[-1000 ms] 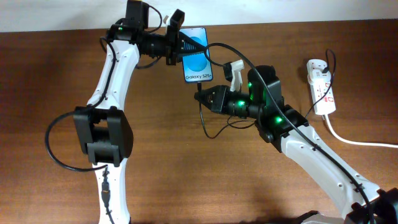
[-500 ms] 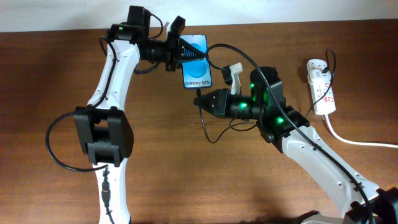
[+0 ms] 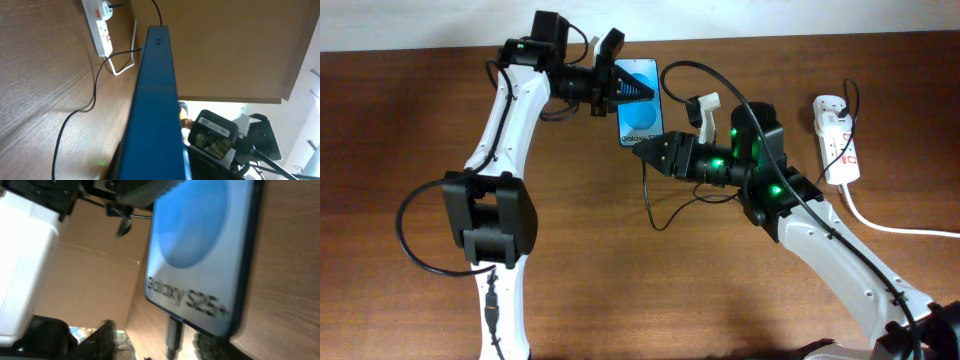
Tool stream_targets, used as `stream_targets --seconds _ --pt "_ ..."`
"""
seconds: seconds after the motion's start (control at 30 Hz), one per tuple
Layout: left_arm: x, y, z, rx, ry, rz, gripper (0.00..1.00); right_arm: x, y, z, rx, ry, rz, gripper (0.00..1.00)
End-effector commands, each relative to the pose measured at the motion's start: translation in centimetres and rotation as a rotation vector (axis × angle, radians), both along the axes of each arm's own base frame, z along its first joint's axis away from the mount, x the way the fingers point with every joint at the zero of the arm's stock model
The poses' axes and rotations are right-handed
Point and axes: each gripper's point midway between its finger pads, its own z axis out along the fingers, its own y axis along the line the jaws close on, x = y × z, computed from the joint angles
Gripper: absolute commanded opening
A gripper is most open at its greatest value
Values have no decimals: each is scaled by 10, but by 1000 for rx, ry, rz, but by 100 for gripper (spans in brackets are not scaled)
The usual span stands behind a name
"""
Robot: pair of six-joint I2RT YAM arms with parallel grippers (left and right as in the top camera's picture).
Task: Plug charger to phone and switch on socket
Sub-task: 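Lower the phone onto the table with the left gripper and release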
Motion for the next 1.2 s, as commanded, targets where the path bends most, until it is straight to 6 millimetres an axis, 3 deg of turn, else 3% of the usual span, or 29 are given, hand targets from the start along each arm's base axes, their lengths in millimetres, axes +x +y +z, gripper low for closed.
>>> stream_targets --seconds 0.0,0.03,0.07,0.17,0.23,0.27,0.37,0.43,0.57,0.63,0.7,0.83,1.07,1.17 --pt "8 14 -2 36 -29 39 0 20 -27 -1 -56 -44 -71 83" --pt "13 17 -14 101 -79 54 0 21 -34 -7 -80 -38 -78 98" --pt "15 19 -19 132 -108 59 0 22 -38 -11 -96 -32 -87 98" --pt "29 37 -64 396 -168 116 0 24 -62 -44 -244 28 -168 98" --pt "27 36 -84 413 -185 85 0 20 -78 -67 -352 90 -221 98" --pt "32 33 -103 415 -170 78 0 18 -83 -74 -389 103 -231 98" --pt "37 31 -151 445 -118 60 0 13 -88 -83 -432 125 -231 98" --pt "38 37 -188 565 -98 56 0 11 -92 -87 -452 143 -241 98" --pt "43 35 -209 583 -105 57 0 10 -92 -88 -455 152 -239 98" --pt "45 43 -226 658 -72 81 0 8 -92 -89 -458 158 -237 98" --pt "44 43 -229 661 -66 79 1 8 -93 -90 -460 162 -237 98" --pt "44 43 -229 661 -67 79 13 7 -93 -91 -462 163 -234 98" --pt "44 50 -235 711 -63 82 51 7 -93 -91 -463 163 -234 98" --pt "43 58 -242 771 -62 86 56 7 -93 -91 -463 163 -234 98"
